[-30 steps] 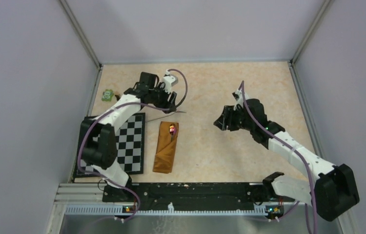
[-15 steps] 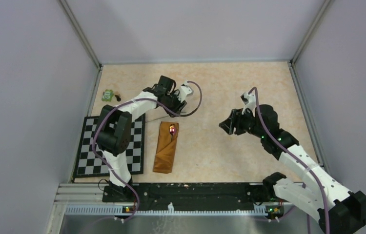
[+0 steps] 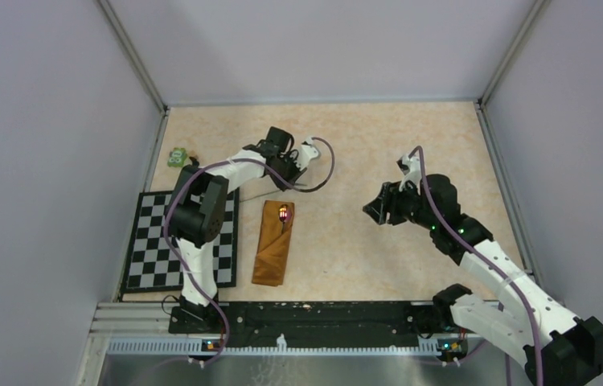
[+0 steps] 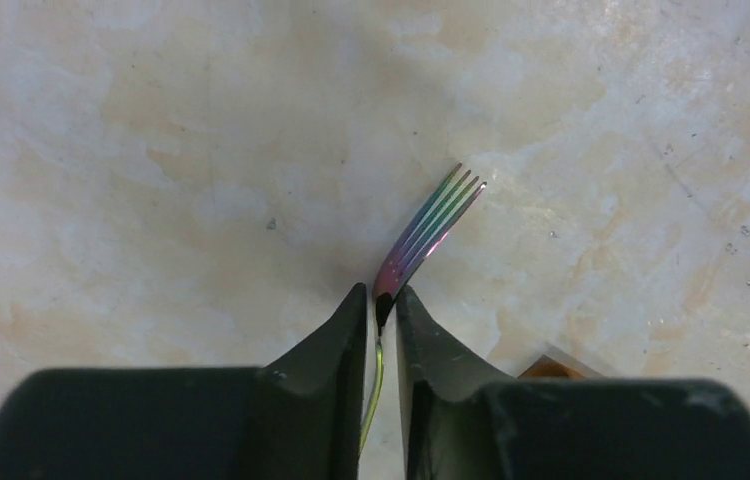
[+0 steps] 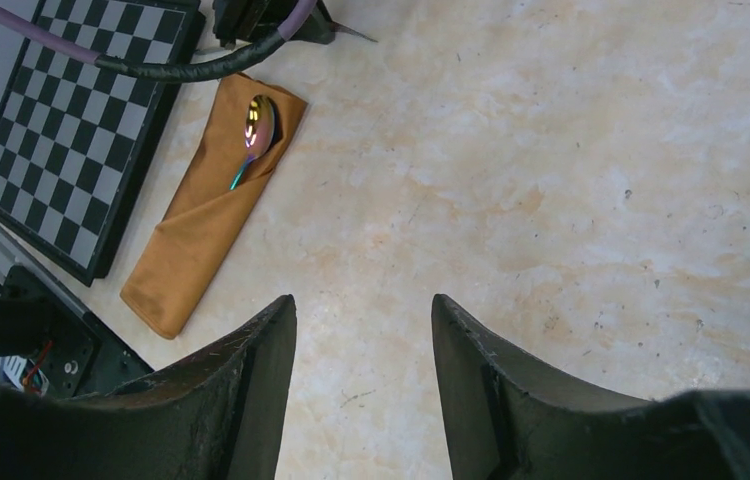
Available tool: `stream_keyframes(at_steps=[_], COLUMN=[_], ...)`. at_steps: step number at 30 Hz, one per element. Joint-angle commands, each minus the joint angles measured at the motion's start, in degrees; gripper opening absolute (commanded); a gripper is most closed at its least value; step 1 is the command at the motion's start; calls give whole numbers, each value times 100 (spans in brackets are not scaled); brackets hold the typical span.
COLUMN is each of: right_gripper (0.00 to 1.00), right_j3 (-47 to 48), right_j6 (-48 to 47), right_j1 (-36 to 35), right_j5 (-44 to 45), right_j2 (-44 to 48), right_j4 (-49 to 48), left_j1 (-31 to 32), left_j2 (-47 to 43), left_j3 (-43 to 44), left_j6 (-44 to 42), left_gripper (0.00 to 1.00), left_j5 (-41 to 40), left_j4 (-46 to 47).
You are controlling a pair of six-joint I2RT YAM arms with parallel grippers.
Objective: Fold the napkin into a case and place the utensils inside
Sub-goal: Pick up the fork from the center of the board.
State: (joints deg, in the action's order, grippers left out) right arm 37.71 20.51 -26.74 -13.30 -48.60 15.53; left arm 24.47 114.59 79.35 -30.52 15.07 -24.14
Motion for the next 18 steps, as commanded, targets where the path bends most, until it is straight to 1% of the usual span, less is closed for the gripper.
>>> stream_keyframes(at_steps=[1, 4, 5, 8, 13, 14, 16, 18], right_gripper=[52, 52, 52, 51, 51, 51, 51, 51], right_j3=[-37, -11, -9, -18, -114, -150, -199, -252], right_j6=[-91, -91, -90, -83, -56, -49, -16, 27], right_j1=[83, 82, 81, 84, 82, 82, 82, 81], right_j5=[47, 47, 49, 55, 18, -12, -110, -268], right_j2=[113, 114, 114, 121, 158, 145, 109, 73], right_j4=[-60, -26, -24, -16, -135, -169, -241, -337], left_j1=[-10, -6, -8, -4, -40, -81, -252, -579], left_j2=[81, 65, 43, -115, -823, -939, -1113, -1369], left_j3=[256, 444, 538, 902, 1162, 1255, 1423, 1282], left_j6=[-121, -150, -146, -1, 456, 588, 960, 1534], left_gripper=[15, 3, 0, 0, 0, 0, 0, 0], left_j5=[-15, 7, 1, 4, 42, 165, 699, 1319], left_j4=[219, 209, 183, -50, -113, -245, -555, -773])
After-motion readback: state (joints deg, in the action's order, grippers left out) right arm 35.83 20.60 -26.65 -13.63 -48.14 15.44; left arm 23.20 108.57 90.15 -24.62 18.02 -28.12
